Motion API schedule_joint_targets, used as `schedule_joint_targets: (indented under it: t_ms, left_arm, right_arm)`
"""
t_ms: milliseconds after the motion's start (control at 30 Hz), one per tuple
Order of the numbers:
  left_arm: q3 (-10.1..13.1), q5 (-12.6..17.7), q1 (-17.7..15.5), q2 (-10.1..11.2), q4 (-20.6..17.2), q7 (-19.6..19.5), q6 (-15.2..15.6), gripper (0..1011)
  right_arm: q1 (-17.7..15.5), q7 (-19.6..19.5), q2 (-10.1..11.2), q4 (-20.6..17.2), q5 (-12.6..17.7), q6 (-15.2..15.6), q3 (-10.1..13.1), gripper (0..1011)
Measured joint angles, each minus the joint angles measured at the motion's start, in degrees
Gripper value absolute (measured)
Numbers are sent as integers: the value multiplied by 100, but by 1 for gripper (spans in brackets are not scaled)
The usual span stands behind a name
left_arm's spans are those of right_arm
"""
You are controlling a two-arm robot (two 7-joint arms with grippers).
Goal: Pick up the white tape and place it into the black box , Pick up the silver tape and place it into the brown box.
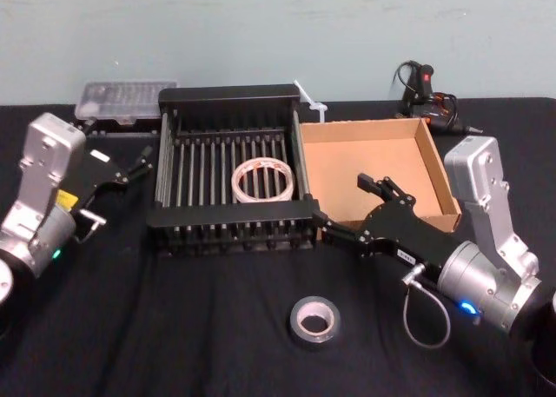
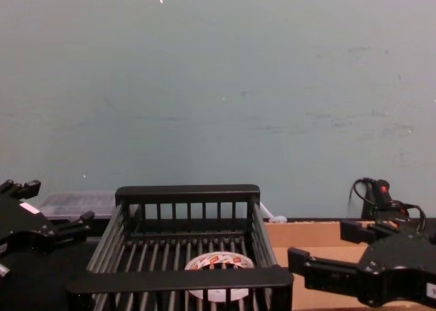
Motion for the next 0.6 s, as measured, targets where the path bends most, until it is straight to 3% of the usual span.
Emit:
schedule_joint_targets:
  t_ms: [233, 600]
  left_arm:
    - [0, 0, -1, 0, 0, 0, 0, 1001]
    - [0, 0, 0, 0, 0, 0, 0, 1001]
  right_arm:
    - [-50, 6, 63, -14, 41, 3, -8, 1000]
    - [-393, 53, 354, -441, 65, -20, -12, 1000]
